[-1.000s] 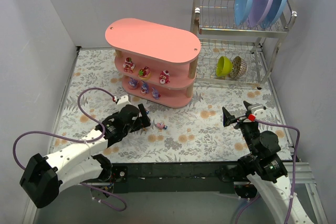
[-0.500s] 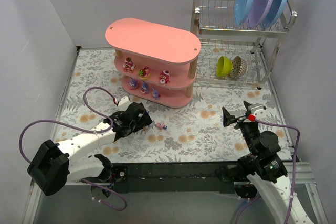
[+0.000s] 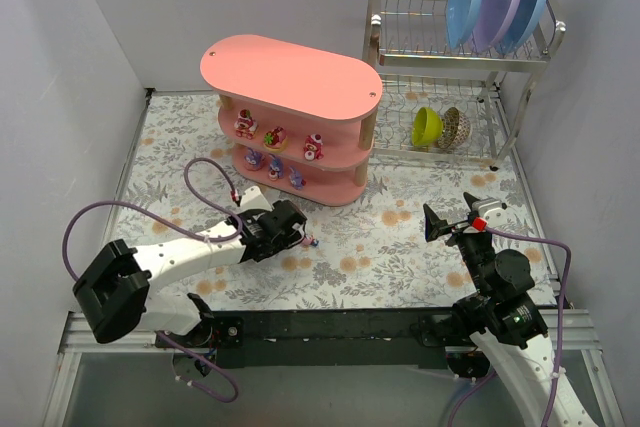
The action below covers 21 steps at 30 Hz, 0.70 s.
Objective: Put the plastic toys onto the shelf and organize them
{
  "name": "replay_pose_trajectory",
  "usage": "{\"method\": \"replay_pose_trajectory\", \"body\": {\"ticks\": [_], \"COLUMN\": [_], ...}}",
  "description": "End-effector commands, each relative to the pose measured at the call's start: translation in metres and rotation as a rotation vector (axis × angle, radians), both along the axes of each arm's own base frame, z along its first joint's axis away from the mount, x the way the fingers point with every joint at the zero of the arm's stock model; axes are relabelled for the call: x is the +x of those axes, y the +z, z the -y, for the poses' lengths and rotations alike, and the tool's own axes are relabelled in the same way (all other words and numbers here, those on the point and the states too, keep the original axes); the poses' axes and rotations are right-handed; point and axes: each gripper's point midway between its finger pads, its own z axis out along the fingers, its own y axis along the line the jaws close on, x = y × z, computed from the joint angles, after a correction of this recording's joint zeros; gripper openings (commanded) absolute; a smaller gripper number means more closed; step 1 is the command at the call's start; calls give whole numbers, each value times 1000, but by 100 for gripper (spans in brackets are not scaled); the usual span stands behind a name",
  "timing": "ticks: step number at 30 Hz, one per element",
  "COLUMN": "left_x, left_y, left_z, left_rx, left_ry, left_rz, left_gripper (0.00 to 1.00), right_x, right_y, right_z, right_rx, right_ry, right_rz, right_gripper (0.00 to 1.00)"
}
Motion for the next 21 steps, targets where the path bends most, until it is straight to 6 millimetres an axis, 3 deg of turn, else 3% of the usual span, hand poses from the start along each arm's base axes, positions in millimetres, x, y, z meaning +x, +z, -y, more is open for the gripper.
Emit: {"method": "replay_pose_trajectory", "body": {"ticks": [1,8,13,21], "left_x": [-2,-12,-3,2], "left_y": [12,11,12,20], "left_z": [2,37,70,99], "left_rx": [-45,-24,-24,-113], "left_ry": [230,301,290,306], "left_rz": [40,26,21,42], "left_gripper": [66,64,61,57], "right_x": [-28,-28,-29,-30], "right_y": [56,56,57,58], "right_z": [15,15,15,14], "right_rx": [119,118,119,119], "right_ry": [-2,-2,0,7], "right_rz": [239,238,241,241], "right_gripper": [98,98,98,98]}}
